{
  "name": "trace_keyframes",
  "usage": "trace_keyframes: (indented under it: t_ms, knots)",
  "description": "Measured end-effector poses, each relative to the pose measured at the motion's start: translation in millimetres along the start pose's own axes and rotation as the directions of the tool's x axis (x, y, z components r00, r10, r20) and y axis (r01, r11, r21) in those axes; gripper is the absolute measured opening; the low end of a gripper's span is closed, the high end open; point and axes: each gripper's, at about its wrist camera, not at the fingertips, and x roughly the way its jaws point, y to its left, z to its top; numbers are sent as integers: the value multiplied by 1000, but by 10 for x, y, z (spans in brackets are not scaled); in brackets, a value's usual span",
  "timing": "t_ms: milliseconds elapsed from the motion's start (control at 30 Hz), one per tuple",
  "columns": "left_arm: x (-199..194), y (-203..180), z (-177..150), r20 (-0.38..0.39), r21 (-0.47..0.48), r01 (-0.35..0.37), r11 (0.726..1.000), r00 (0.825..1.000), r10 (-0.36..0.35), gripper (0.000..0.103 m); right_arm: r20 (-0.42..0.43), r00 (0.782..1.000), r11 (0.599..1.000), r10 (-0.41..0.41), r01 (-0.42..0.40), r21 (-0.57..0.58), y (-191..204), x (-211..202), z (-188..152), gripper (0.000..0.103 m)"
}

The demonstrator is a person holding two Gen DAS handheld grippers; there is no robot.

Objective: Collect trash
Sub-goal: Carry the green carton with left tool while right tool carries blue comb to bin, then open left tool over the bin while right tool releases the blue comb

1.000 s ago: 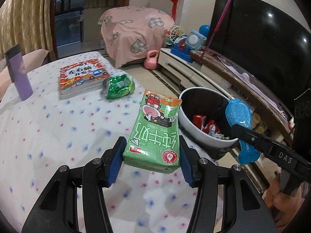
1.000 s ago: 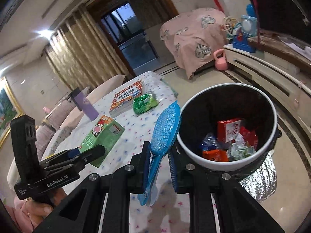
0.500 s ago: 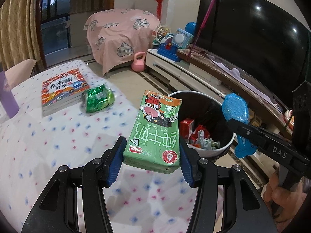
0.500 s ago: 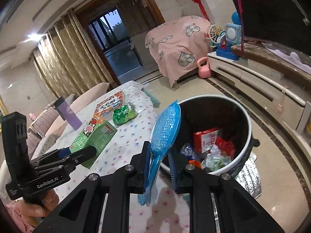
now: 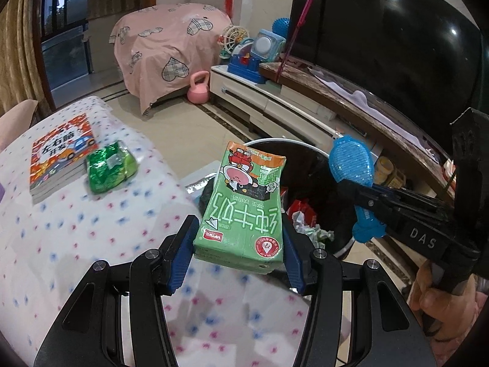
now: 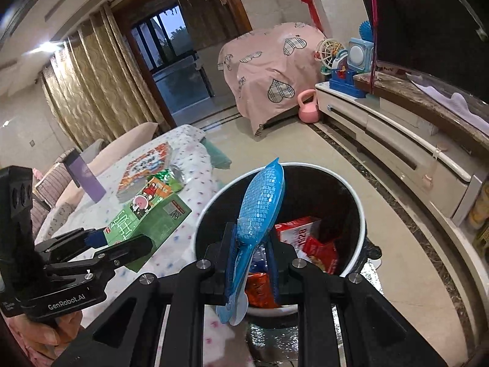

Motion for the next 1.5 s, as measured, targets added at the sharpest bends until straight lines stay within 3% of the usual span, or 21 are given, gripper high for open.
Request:
trace_keyframes:
  t_ms: [767, 1000, 1067, 1267, 1433, 1500]
  knots:
    - [392, -179, 160, -73, 15, 9, 1000, 997, -8, 52, -63, 997, 999, -32, 33, 7, -261, 216, 74, 18]
    - [402, -198, 179, -89, 18, 22, 1000, 996, -20, 53, -71, 997, 999, -32, 34, 20, -289, 258, 68, 23]
    - [348, -169, 172, -78, 7, 21, 1000, 997, -20, 63, -71, 997, 999, -32, 34, 29, -309, 243, 74, 27]
    - [104, 39, 55, -34, -56, 20, 998, 999, -22, 73, -29, 999, 998, -24, 25, 59, -281, 55, 15, 52]
    - [-198, 296, -147, 4, -131, 15, 991, 1000, -14, 76, 16, 1000, 996, -2, 1, 86, -121, -135, -105, 87]
    - [-324, 370, -233, 22, -150, 8, 989, 1000, -5, 79, 34, 999, 996, 8, -11, 90, -37, -203, -155, 92]
